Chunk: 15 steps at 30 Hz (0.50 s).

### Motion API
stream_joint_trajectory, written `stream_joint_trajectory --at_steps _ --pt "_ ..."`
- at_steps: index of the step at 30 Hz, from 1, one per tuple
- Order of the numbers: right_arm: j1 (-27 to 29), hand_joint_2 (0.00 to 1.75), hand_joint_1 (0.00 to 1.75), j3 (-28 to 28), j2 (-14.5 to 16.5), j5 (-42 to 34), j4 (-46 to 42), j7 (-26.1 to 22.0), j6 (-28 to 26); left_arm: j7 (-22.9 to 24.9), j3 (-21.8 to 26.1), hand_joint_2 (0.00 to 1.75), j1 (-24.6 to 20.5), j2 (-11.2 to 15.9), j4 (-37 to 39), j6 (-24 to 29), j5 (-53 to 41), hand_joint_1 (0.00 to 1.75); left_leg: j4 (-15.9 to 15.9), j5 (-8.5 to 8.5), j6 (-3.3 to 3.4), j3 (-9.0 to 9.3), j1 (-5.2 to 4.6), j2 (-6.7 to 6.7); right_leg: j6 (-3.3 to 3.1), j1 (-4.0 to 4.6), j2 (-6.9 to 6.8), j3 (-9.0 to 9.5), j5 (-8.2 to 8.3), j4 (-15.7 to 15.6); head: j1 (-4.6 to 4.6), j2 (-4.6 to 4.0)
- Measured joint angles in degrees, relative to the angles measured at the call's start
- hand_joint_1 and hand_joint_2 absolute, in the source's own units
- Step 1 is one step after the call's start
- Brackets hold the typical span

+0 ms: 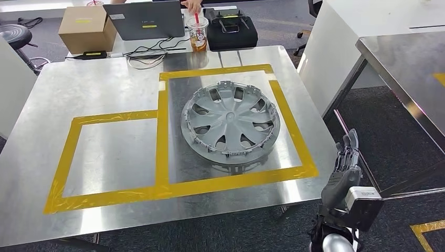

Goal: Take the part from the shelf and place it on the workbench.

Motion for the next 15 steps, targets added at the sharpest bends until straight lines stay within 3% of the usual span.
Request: stream_joint_trajectory --at_steps 1,3,5,6,10,12,14,15 --pt "0.85 0.00 0.00 -0.01 0.02 -0.06 -0.22 0.39 0.04 0.34 -0.16 0.00 0.10 -0.03 -0.04 -0.06 -0.02 0.00 0.01 0.00 -0.01 0.01 -0.03 0.00 0.36 -0.01 -0.01 0.43 0.53 -0.74 0.00 0.00" --pt "1.85 0.00 0.00 -0.06 -0.22 -0.50 -0.49 0.89 0.34 0.88 -0.54 0.00 0.21 -0.12 -0.16 -0.19 -0.04 0.00 0.13 -0.04 -0.13 0.08 -0.06 -0.01 1.08 -0.03 -0.08 4.44 3.25 -8.17 0.01 0.00" --pt "2.34 0.00 0.00 -0.28 -0.57 -1.17 -0.60 0.98 0.71 1.12 -0.77 0.00 0.22 -0.20 -0.32 -0.34 -0.05 0.00 0.49 -0.28 -0.61 0.04 -0.34 -0.02 0.78 0.12 -0.16 8.29 5.40 -15.18 -0.02 0.00" --pt "2.54 0.00 0.00 -0.42 -0.72 -1.34 -0.66 0.98 0.83 1.18 -0.83 0.00 0.23 -0.21 -0.38 -0.42 -0.05 0.00 0.64 -0.40 -0.92 0.03 -0.46 -0.01 0.39 0.22 -0.17 9.12 5.81 -16.65 -0.04 0.00" --pt "3.17 0.00 0.00 -0.82 -0.98 -1.16 -0.96 0.97 0.92 1.44 -0.98 0.00 0.29 -0.27 -0.45 -0.51 -0.09 0.00 1.91 -1.42 -2.14 -0.51 -0.18 0.05 -1.06 0.09 -0.07 9.40 6.36 -17.16 -0.17 0.00" --pt "3.35 0.00 0.00 -1.04 -0.96 -0.85 -1.09 0.98 0.82 1.66 -1.13 0.00 0.34 -0.30 -0.48 -0.59 -0.27 0.00 7.00 -4.65 -2.76 -2.75 0.07 0.07 -1.46 -0.11 -0.07 9.42 6.54 -17.24 -0.30 0.00" --pt "3.75 0.00 0.00 -1.28 -0.96 -0.76 -1.17 1.00 0.72 1.81 -1.23 0.00 0.44 -0.29 -0.48 -0.66 -0.47 0.00 14.49 -8.12 -3.19 -5.98 0.30 0.09 -1.60 -0.06 -0.08 9.32 6.58 -17.21 -0.35 0.00" --pt "4.00 0.00 0.00 -1.39 -0.95 -0.76 -1.22 1.05 0.69 1.89 -1.27 0.00 0.52 -0.31 -0.48 -0.71 -0.54 0.00 16.72 -8.71 -3.29 -6.92 0.38 0.10 -1.60 -0.04 -0.08 9.30 6.58 -17.20 -0.36 0.00"
